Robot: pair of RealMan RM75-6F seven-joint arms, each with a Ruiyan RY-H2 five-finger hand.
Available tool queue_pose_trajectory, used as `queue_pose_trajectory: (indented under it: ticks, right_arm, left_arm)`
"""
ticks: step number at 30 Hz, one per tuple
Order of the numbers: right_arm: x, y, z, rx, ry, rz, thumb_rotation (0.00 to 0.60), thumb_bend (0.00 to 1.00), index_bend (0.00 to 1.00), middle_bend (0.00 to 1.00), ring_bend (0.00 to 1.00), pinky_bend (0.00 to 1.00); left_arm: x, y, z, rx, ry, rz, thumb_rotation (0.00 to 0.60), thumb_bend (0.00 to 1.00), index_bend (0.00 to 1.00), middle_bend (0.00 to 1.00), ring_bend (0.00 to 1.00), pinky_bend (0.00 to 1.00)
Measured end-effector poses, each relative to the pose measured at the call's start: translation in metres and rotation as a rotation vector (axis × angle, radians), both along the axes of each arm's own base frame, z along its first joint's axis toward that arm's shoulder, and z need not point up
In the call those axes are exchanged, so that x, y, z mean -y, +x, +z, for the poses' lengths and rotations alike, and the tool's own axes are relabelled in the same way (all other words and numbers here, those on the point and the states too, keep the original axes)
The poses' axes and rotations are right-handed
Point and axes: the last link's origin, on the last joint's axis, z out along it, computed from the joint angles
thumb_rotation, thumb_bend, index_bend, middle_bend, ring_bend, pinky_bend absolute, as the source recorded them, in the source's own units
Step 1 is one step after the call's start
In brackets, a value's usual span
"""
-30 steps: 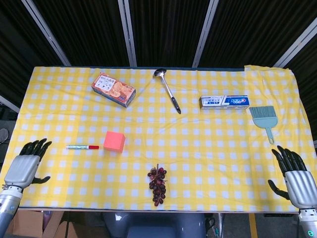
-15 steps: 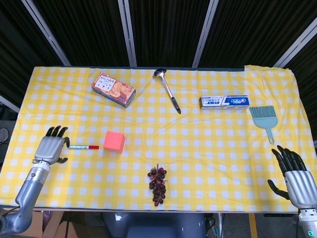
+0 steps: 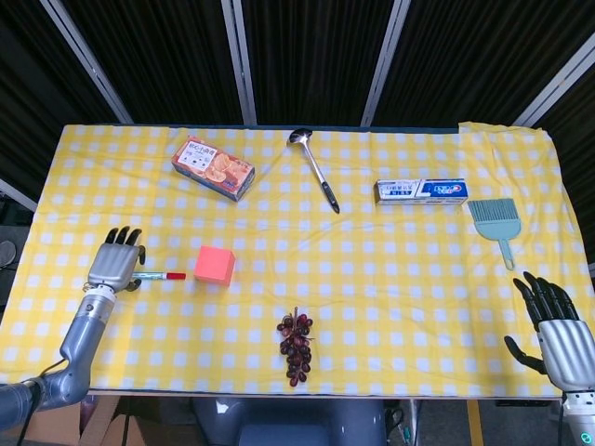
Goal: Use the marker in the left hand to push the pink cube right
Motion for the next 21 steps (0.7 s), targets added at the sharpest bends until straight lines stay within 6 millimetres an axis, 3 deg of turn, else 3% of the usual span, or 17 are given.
queue_pose_trajectory:
  ticks: [11, 21]
  right_arm:
    - [0.0, 0.0, 0.0, 0.006, -0.004, 0.002, 0.6, 0.34, 0.0, 0.0, 0.0, 0.09]
    - [0.0, 0.0, 0.001, 0.018, -0.004, -0.002, 0.6, 0.34, 0.0, 0.0, 0.0, 0.09]
  left_arm:
    - [-0.002, -0.001, -0.011, 0.002, -0.015, 0.011, 0.6, 0.3, 0.48, 0.07, 0.0, 0.01]
    - [-0.002, -0.003, -0.018, 0.007, -0.014, 0.022, 0.6, 0.36, 0.56, 0.08, 0.0, 0.01]
